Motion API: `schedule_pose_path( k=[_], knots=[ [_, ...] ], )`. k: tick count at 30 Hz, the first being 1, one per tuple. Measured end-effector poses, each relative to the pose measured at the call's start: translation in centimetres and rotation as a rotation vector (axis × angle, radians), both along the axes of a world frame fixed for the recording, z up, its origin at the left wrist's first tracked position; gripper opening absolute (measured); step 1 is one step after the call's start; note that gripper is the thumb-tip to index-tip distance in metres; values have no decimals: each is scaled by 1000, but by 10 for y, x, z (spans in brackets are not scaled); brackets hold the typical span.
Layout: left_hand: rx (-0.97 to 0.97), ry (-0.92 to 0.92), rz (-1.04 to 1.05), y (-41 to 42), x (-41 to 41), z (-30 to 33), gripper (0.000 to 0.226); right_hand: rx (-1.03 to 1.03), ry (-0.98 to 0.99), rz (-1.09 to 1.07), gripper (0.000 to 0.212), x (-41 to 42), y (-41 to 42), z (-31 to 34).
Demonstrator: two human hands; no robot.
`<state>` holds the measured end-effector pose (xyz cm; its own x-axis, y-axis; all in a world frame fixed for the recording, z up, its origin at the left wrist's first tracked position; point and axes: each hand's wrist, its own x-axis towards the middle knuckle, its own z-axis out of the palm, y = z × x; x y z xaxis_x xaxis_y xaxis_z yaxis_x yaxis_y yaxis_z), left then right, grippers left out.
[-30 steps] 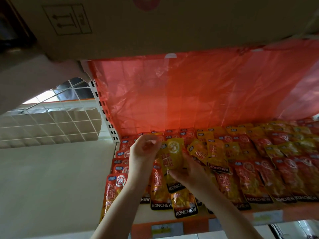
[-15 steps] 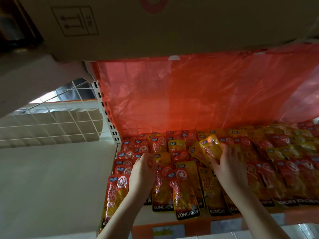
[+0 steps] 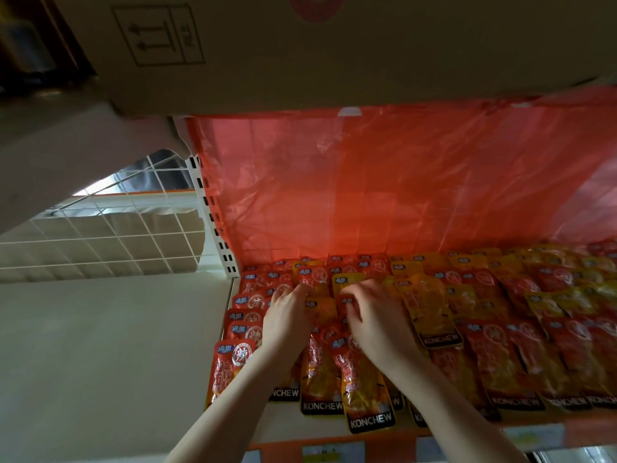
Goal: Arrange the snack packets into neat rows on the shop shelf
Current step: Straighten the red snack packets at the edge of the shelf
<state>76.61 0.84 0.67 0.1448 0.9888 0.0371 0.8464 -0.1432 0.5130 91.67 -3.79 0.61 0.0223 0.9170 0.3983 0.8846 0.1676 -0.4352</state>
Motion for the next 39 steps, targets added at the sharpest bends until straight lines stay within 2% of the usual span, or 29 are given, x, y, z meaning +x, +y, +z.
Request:
schedule_pose_path(
  k=[3, 7, 10, 14, 18, 22, 27, 31, 33, 36, 39],
  knots=[
    [10, 0, 16, 2, 1, 2, 31, -71, 5, 60, 33, -18, 5, -7],
    [23, -97, 44, 11, 3, 8, 44, -179, -50, 10, 35, -33, 8, -13],
    [2, -245, 74, 16, 3, 16, 40, -161, -12, -47, 42, -35, 10, -14],
    [87, -476, 106, 18, -1, 31, 25, -119, 99, -76, 50, -29, 18, -11],
    [122, -708, 11, 15, -2, 59, 24, -7, 205, -19, 35, -21, 22, -1],
    [140, -811, -109, 9, 1, 81, 27, 32, 376, 17, 9, -17, 19, 14],
    [98, -782, -110, 14, 6, 76, 28, 39, 532, 19, 10, -7, 15, 23],
    [-25, -760, -49, 21, 4, 54, 29, 40, 539, -72, 20, 7, 12, 15],
    [-75, -720, -37, 23, 1, 44, 28, 75, 502, -129, 28, 16, 8, 12],
    [-116, -638, -50, 25, -3, 33, 23, 137, 333, -237, 43, 31, 0, 14],
    [-123, -597, -39, 28, -6, 27, 22, 118, 232, -352, 47, 48, -4, 10]
  ],
)
